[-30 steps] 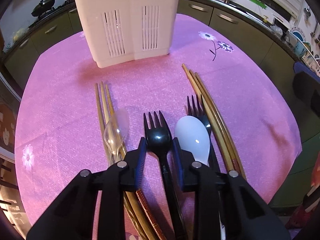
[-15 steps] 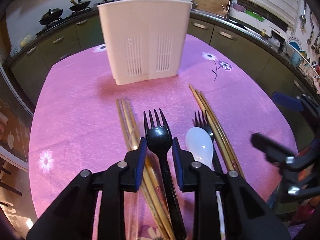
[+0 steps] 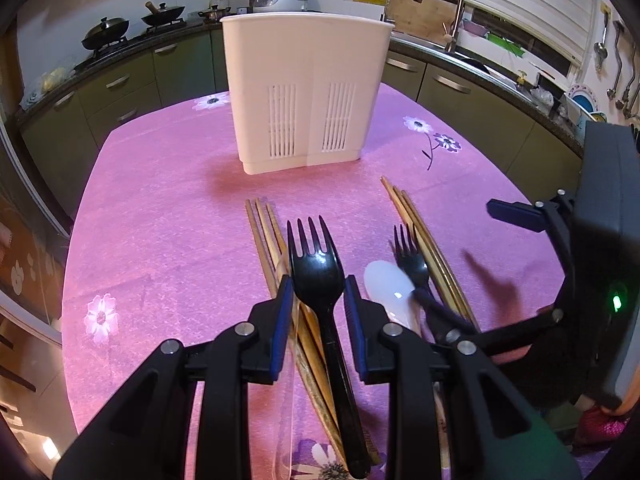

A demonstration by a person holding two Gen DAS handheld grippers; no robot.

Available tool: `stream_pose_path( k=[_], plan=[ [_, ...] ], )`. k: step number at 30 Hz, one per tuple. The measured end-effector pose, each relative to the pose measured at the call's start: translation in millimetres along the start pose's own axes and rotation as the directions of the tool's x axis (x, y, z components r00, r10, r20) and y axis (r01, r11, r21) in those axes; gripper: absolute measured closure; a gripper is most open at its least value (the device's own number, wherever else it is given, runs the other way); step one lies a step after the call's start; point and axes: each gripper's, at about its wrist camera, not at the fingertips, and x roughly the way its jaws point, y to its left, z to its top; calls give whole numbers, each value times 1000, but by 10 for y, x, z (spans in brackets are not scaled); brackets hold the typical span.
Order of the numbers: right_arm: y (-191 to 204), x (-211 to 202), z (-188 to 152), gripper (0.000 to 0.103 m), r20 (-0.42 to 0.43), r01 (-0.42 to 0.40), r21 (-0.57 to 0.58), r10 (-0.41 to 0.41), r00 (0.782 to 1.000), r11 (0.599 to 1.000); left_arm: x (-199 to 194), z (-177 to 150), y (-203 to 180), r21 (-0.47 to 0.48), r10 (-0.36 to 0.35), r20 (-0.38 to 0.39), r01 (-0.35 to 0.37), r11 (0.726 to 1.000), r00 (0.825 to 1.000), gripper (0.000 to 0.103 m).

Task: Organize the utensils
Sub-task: 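Reach the right tool to the white plastic spoon and grasp it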

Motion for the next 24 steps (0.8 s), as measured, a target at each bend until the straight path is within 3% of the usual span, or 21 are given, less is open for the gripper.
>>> stream_pose_path(
  k=[3,6,9,12,15,18,24],
  plan=[
    [-25,-81,64,8,35,-67,44,66,997,997,-17,-5,32,-4,4,4,-4,1000,1000,78],
    [-79,-127,88,13,32,-206,91,203,979,974,-67,-11,82,-9,13,13,-12,1000,1000,78],
    [45,-142,67,31,-1,-330,69,330,944,942,-113,-3,120,-12,15,25,-14,1000,1000,78],
    [191,-66,56,48,-47,-391,52,394,918,919,-169,9,135,-17,14,39,-13,1000,999,78],
    [243,-6,18,68,-66,-416,88,422,904,905,-226,9,140,-20,12,52,-11,1000,999,78],
    [219,30,10,76,-65,-411,127,421,905,903,-280,19,147,-21,8,65,-7,1000,998,78],
    [110,82,64,77,-70,-343,171,358,931,924,-336,18,155,-23,-6,83,8,1000,997,78]
  ],
)
